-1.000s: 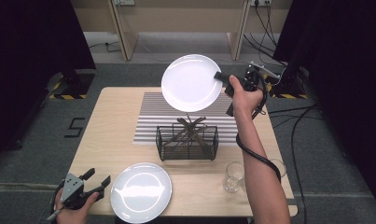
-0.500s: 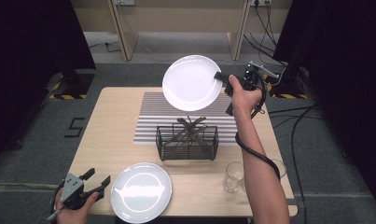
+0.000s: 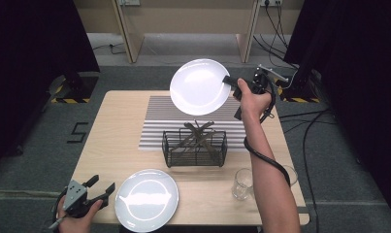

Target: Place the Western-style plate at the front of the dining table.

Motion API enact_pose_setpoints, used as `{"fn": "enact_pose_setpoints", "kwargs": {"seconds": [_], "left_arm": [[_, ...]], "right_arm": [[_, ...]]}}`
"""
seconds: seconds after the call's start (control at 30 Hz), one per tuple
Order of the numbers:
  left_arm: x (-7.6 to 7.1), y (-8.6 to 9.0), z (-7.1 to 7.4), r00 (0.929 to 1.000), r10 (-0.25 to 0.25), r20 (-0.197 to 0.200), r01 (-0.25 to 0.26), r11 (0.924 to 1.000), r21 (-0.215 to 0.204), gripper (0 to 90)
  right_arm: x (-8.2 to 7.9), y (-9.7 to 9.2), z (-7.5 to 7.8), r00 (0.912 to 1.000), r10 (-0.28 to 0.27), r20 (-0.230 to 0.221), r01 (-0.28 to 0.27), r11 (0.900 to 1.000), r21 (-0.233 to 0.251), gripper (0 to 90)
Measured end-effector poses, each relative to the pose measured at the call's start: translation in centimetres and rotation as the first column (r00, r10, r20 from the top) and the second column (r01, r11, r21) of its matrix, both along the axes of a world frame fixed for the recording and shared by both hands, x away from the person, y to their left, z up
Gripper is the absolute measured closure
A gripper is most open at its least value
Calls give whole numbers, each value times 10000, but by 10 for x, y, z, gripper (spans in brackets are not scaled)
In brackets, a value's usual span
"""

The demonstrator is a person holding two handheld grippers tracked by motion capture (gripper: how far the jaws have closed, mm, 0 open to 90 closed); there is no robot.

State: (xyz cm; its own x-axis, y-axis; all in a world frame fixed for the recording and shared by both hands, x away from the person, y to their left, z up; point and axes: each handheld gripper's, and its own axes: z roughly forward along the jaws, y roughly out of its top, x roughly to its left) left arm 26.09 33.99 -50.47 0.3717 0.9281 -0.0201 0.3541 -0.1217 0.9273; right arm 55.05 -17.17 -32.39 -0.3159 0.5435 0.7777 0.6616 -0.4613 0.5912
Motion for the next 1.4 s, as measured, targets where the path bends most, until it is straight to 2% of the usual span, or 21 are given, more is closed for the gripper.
{"fn": "enact_pose_setpoints", "kwargs": {"seconds": [1.4], "left_arm": [[-1,1,0,10000,-10,-27,10,10000,71,286]], "right_arm": [[22,-4,-36,9948,-424,-930,400,9988,-277,858]]}}
